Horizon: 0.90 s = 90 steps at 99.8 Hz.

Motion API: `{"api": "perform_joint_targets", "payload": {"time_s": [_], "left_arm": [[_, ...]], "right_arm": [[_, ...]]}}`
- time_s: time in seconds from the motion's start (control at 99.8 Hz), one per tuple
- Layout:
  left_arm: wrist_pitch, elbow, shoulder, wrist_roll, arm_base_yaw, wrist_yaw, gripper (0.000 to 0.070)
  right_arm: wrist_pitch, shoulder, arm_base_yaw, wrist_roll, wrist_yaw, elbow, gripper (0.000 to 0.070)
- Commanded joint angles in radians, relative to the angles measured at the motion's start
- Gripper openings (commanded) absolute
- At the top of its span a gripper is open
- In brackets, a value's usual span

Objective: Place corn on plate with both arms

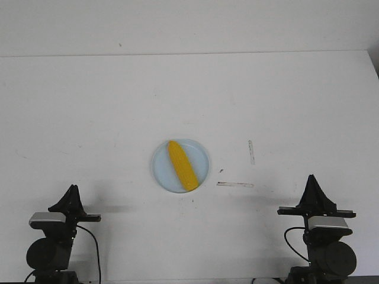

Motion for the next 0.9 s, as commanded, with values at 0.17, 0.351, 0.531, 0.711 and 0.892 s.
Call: {"api": "perform_joint_targets", "payload": {"time_s": [0.17,0.351,0.531,0.711,0.892], "left_arm": [[0.012,-0.021,-0.001,-0.001,-0.002,-0.003,0.0002],[0.012,-0.021,-0.001,-0.001,-0.002,-0.003,0.0002],[0.012,-0.021,-0.001,-0.001,-0.002,-0.003,0.0002],[0.012,-0.021,-0.001,-0.001,-0.002,-0.003,0.0002],[0.012,-0.021,-0.001,-0.001,-0.002,-0.003,0.0002]], "right_arm": [[0.033,0.001,0.010,-0.016,-0.028,-0.093,0.0008],[0.031,0.001,0.014,-0.021,-0.095,-0.153,0.0008],[0.034,0.001,0.020,-0.065,-0.097,-0.153,0.0009],[0.049,0.001,0.021,-0.063,-0.097,-0.153,0.0008],[0.085,0.001,0.021,-0.064,-0.098,-0.153,0.0009]]}}
